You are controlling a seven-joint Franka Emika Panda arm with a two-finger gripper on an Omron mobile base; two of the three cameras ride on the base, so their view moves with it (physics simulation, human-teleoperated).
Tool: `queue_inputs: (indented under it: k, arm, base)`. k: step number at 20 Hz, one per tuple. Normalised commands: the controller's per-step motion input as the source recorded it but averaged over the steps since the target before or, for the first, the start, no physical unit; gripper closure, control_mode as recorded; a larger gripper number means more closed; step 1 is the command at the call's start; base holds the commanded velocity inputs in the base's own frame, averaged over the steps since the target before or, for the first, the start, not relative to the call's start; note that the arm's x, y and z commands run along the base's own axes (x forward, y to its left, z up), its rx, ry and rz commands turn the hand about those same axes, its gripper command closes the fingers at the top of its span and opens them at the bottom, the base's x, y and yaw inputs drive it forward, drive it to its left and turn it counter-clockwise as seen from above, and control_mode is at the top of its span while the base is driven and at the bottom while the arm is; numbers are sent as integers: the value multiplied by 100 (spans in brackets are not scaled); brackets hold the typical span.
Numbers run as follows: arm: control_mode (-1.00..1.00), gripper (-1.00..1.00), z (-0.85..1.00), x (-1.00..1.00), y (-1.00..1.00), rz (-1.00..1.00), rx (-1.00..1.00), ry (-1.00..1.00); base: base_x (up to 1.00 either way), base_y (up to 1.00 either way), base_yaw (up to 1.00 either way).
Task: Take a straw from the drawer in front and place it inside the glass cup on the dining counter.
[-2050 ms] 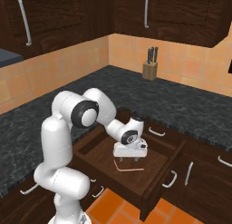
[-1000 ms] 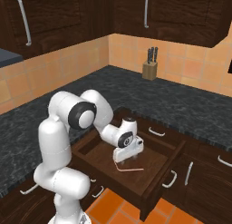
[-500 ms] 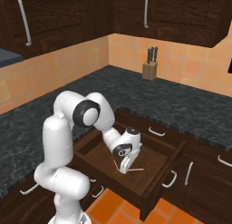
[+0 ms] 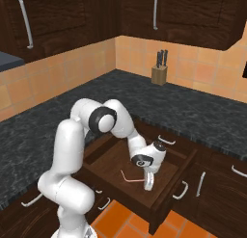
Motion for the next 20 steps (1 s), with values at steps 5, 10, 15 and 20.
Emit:
queue_inputs:
  k: [5,10,15,20]
  arm:
    - [-100,-100,-8,51,12,17,1,1]
    - [-100,-100,-13,5,36,1,0,3]
    - [-100,-100,-3,-4,26,-2,0,1]
    - [-100,-100,-11,-17,6,-1,0,1]
  base:
    - [0,0,0]
    - [0,0,0]
    - [0,0,0]
    - [0,0,0]
